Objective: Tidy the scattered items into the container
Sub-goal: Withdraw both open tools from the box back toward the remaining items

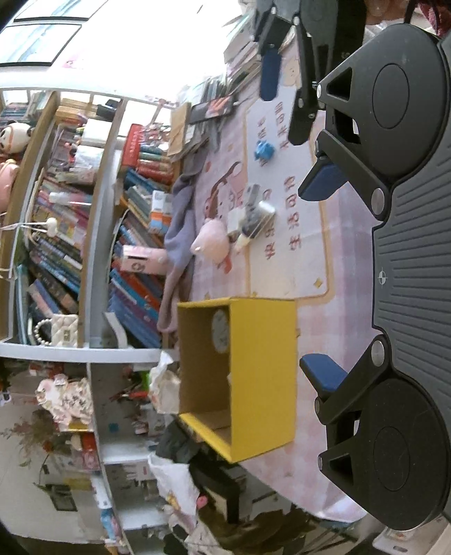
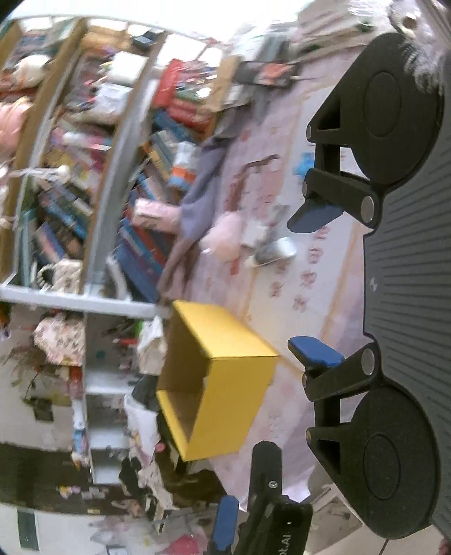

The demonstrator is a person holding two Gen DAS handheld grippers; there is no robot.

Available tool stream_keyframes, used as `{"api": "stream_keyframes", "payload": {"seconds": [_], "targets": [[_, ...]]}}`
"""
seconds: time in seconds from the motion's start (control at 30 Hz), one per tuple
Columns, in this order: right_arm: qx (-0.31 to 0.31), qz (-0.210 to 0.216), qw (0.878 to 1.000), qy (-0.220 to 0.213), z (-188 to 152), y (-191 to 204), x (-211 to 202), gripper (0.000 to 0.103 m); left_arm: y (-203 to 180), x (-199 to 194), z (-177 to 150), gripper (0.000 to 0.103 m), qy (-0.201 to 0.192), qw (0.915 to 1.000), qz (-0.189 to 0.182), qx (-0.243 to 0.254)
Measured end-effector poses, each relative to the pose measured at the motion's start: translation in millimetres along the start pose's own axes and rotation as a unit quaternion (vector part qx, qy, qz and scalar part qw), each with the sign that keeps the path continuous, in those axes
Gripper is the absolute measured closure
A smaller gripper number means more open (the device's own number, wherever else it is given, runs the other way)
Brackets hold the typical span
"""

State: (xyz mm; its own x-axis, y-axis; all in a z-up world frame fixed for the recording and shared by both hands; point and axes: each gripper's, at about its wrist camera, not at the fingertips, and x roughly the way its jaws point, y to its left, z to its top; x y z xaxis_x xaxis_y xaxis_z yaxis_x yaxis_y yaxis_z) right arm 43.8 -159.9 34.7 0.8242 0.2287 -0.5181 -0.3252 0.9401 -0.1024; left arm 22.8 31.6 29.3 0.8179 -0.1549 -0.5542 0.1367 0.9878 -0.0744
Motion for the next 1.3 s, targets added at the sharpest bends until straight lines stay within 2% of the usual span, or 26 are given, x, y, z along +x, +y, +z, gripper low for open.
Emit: {"api": "stream_keyframes", "payload": {"seconds": [0.47, 1.3], "targets": [[0.048, -0.028, 0.996, 0.069, -22.7, -24.6, 8.5, 0.036, -27.8, 28.1, -10.6, 0.006, 0.055, 0.9981, -0.021, 0.016], [0.08, -0.082, 0.986, 0.118, -26.6, -80.4, 31.3, 0.032, -75.5, 94.2, 6.6, 0.006, 0.102, 0.9886, -0.091, 0.062]]}}
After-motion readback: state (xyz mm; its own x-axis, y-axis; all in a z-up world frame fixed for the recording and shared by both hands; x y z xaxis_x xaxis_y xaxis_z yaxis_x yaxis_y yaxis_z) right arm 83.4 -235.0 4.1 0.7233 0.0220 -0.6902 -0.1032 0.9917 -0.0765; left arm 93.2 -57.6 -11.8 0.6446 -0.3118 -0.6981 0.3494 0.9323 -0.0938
